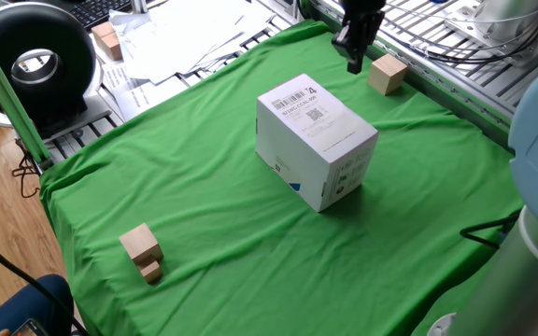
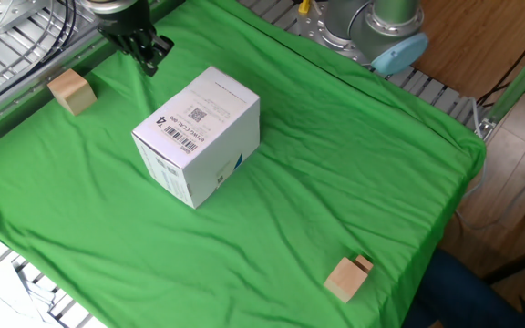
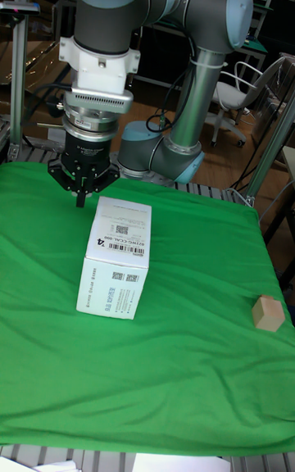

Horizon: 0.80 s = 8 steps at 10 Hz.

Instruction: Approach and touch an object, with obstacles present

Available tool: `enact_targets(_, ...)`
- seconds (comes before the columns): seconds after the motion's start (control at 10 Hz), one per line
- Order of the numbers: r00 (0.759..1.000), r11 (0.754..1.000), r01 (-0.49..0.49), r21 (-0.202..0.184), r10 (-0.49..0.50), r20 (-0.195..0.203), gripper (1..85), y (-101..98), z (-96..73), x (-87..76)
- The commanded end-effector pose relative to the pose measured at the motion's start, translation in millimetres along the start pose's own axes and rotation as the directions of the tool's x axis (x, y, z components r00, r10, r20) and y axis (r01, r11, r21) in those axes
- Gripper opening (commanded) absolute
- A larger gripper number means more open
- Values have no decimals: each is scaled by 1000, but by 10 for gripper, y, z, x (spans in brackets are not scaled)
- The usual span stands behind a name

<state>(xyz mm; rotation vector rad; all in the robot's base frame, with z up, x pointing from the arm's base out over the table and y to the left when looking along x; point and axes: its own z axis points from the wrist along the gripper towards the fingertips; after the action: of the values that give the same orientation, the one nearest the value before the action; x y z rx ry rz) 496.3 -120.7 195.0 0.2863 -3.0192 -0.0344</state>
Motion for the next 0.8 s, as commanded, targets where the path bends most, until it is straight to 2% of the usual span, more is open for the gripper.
enact_targets(0.0,996,997,79,-26,-78,41,23,72,-15,-97)
enact_targets(0.1,995,995,94,19,-95,38,23,-42,-14,-100)
enact_targets(0.2,994,994,103,29,-104,38,23,-67,-15,-103)
enact_targets(0.3,993,993,114,23,-115,38,23,-93,-2,-109)
enact_targets(0.5,985,984,170,47,-171,11,23,-422,82,-137)
enact_targets(0.7,976,976,215,24,-215,22,23,-749,279,-224)
